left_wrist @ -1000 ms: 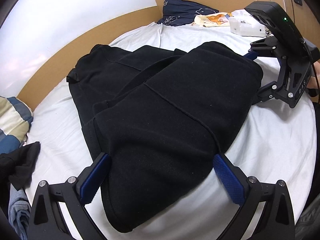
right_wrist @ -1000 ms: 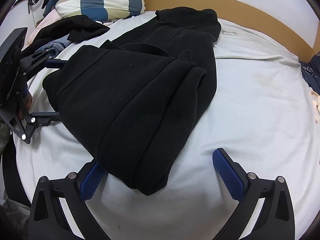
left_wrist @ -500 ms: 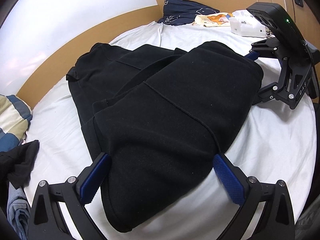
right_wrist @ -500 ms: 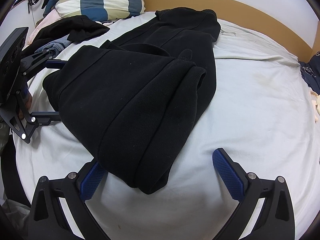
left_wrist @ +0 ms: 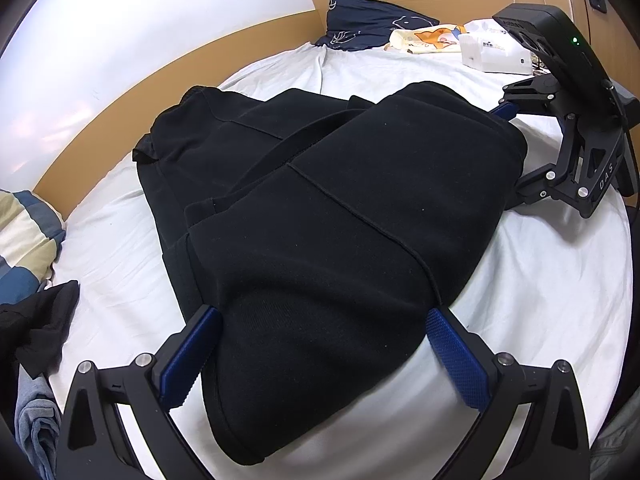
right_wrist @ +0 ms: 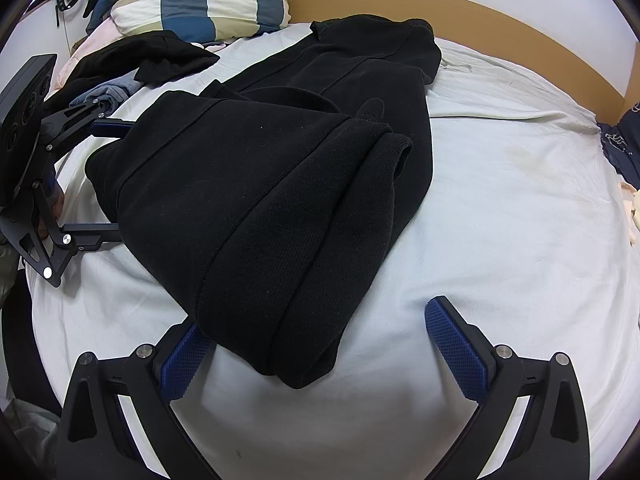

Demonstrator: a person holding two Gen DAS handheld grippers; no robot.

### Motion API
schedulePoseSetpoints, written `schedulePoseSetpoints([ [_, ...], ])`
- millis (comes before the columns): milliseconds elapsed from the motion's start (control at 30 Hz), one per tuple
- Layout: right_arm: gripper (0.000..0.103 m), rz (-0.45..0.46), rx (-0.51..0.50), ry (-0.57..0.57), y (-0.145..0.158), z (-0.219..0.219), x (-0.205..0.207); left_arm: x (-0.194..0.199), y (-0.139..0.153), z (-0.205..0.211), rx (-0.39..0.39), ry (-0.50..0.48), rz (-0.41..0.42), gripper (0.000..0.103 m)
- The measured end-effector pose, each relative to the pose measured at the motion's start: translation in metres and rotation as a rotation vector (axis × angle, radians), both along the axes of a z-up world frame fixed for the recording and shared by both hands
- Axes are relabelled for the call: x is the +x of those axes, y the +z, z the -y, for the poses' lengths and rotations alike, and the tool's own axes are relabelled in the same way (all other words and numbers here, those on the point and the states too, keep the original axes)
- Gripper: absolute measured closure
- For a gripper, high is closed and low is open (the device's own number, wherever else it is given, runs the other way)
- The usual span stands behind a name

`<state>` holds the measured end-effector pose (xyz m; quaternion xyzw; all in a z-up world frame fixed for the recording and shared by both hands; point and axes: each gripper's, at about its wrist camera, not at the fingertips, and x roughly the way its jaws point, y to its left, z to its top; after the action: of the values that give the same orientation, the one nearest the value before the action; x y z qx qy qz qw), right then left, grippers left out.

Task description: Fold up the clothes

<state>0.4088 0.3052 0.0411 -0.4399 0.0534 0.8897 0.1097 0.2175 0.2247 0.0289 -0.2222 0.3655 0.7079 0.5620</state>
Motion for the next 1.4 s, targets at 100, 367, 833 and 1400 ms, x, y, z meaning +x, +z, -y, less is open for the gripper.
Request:
schedulePoseSetpoints([
  [100, 0.0, 0.0, 0.0, 0.001, 0.0, 0.0, 0.0, 0.0, 0.0, 0.0, 0.0, 0.0, -0.002, 0.0],
  [367, 0.0, 0.0, 0.0, 0.002, 0.001, -0.002, 0.0, 0.001, 0.0, 0.0, 0.0, 0.0, 0.0, 0.0],
  [833, 0.0, 0.0, 0.0, 0.003, 0.002, -0.003, 0.0, 0.001, -0.001, 0.0, 0.0, 0.001, 0.002, 0.0],
  [1400, 0.003, -0.017, 0.343, 0.08, 0.022, 0.051, 0.014, 0.008, -0.001, 0.0, 0.011, 0.014, -0.033, 0.0],
])
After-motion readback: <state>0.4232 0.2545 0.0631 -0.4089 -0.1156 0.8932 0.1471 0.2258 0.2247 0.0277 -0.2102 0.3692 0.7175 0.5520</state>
